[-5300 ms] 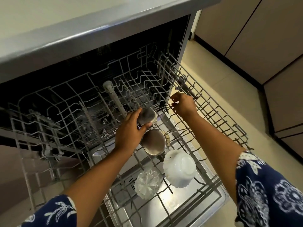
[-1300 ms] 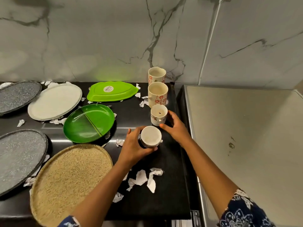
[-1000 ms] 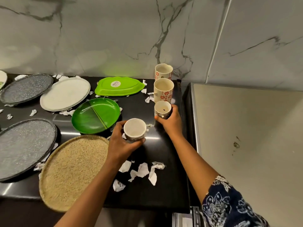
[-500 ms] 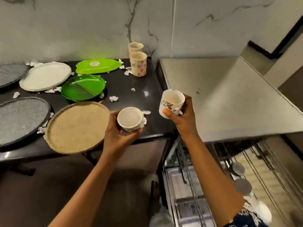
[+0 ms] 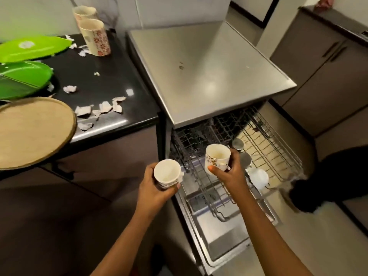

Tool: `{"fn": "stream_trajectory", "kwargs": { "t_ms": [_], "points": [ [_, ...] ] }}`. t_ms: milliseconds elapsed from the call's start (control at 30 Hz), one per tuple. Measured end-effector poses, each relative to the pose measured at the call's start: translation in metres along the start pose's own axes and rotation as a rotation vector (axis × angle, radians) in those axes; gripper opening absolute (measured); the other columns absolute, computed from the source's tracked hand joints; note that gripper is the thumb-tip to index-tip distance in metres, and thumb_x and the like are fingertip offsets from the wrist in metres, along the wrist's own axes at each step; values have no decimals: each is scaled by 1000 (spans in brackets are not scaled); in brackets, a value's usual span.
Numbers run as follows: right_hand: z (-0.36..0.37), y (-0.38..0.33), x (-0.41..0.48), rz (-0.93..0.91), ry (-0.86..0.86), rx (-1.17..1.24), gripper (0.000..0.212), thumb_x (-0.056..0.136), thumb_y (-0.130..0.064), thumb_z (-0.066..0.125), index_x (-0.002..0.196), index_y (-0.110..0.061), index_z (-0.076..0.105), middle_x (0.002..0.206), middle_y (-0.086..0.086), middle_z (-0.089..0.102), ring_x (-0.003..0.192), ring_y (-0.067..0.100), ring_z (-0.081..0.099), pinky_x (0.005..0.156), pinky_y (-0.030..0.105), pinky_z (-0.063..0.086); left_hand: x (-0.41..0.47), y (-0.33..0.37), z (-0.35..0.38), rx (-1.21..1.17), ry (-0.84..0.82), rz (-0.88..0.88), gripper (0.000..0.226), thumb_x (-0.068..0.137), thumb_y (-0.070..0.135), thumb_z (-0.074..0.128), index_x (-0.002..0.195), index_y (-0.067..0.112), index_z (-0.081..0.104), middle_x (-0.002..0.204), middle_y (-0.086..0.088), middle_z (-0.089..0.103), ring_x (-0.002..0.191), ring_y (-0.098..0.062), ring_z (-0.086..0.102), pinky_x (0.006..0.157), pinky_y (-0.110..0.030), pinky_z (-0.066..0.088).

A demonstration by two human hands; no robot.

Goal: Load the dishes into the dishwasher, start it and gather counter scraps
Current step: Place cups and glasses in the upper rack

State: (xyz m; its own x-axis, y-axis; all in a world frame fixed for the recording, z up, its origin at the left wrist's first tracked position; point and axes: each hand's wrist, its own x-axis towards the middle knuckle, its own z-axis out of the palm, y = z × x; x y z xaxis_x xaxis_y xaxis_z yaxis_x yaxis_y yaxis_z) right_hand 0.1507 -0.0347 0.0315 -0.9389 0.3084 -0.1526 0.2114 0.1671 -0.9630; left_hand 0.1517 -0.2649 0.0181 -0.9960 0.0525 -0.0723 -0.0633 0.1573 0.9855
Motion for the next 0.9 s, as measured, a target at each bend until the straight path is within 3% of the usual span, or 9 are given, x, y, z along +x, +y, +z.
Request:
{"fn": "stream_trajectory", "kwargs": {
  "t_ms": [100,233,333,433,500,567,667,767,900],
  "points": [
    [-26,24,-4,89,85,-18,66,71,-15,80,126,-21,44,119,5,59,107,21,58,81,29,51,-6,-11,22,12,-36,-21,65,61,6,87,108,28,47,111,8,57,98,12,55,76,-5,44],
    [-58,48,-6,145,163,-41,56,74,-13,76,122,-18,47,106,-3,62,101,20,59,72,19,47,-9,-25,55,13,-31,-61,65,63,3,85,114,17,47,111,10,56,97,14,54,76,-5,45],
    [-80,68,-1,159,146,-81,54,75,-15,76,118,-26,48,100,-15,59,100,17,59,80,34,53,-11,-33,83,-6,-7,-98,65,63,5,85,115,17,48,111,14,57,96,14,55,79,-6,45],
    [-103,91,12,178,159,-137,58,74,-21,77,124,-23,47,105,-8,58,101,18,57,90,45,52,-15,-41,113,-8,28,-127,66,64,7,85,117,18,48,112,14,57,98,13,55,80,-5,44],
    [-121,108,29,181,160,-172,64,74,-22,78,127,-20,43,110,-4,53,104,20,55,91,41,51,-18,-49,139,3,79,-140,67,64,9,86,119,18,49,112,14,58,100,10,55,80,-6,45],
    [-133,117,46,156,150,-225,65,72,-24,79,124,-17,40,110,-3,52,102,21,56,81,32,49,-19,-53,155,-2,125,-140,68,64,12,87,119,22,49,113,15,58,102,7,56,81,-7,45],
    [-152,134,80,101,46,-359,64,70,-26,81,120,-18,42,108,-4,52,94,18,53,73,26,42,-18,-67,189,3,199,-156,69,61,22,88,115,32,47,111,15,58,103,3,57,81,-10,47],
    [-164,151,116,14,-72,-475,65,64,-23,83,118,-22,48,110,0,56,97,20,54,76,32,48,-14,-82,221,-8,251,-171,67,60,29,84,116,31,47,112,13,58,101,3,57,82,-13,48],
    [-166,166,158,-76,-271,-689,70,64,-23,82,125,-19,47,118,8,53,102,20,51,77,25,38,-6,-101,253,1,313,-159,67,59,29,82,115,31,46,110,14,58,98,6,57,79,-9,46]
  ]
}}
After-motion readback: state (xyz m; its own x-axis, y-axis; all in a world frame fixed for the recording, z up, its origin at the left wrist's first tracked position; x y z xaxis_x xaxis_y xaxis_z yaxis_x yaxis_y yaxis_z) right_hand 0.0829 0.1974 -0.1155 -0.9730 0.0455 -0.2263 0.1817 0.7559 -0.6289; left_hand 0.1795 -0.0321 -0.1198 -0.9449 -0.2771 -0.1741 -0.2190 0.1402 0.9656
